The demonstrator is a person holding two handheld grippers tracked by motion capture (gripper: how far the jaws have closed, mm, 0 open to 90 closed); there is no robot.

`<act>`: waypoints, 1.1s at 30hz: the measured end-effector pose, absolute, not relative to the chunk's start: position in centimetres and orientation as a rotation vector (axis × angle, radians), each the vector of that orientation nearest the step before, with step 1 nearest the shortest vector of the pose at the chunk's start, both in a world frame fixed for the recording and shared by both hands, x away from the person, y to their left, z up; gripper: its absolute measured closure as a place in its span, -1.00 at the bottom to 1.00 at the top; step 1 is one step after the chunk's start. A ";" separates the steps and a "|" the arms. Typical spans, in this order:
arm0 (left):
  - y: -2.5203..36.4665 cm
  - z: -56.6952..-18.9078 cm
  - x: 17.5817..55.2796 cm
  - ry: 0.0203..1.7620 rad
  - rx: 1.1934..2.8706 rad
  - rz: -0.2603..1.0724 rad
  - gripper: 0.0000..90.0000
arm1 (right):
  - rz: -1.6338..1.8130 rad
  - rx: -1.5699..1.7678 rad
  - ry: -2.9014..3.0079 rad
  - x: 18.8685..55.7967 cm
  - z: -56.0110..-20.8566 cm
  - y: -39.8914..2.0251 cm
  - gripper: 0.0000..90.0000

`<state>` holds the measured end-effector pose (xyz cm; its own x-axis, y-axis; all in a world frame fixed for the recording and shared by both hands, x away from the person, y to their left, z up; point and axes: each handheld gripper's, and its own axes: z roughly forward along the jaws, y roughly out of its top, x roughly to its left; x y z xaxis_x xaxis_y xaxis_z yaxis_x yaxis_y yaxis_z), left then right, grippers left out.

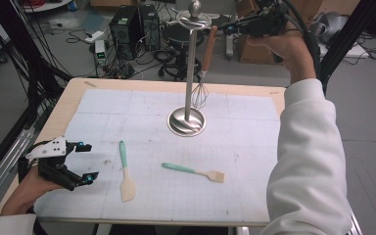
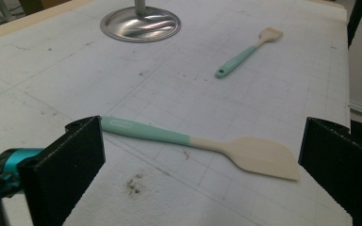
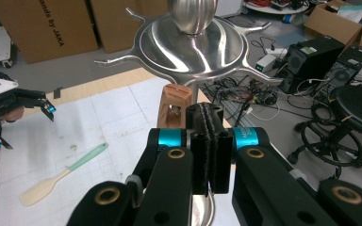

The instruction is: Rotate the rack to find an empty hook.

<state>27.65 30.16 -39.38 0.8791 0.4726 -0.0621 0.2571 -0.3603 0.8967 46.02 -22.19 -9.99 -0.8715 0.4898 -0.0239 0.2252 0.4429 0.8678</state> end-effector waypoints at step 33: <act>30.2 -39.3 27.6 0.532 1.954 0.249 -0.96 | 1.397 0.505 2.490 44.5 -10.7 -17.4 0.98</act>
<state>27.60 30.25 -39.30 0.8795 0.4718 -0.0624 0.2538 -0.3540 0.9002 44.55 -17.38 -10.67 -0.9111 0.4103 -0.0400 0.1797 0.4825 0.8572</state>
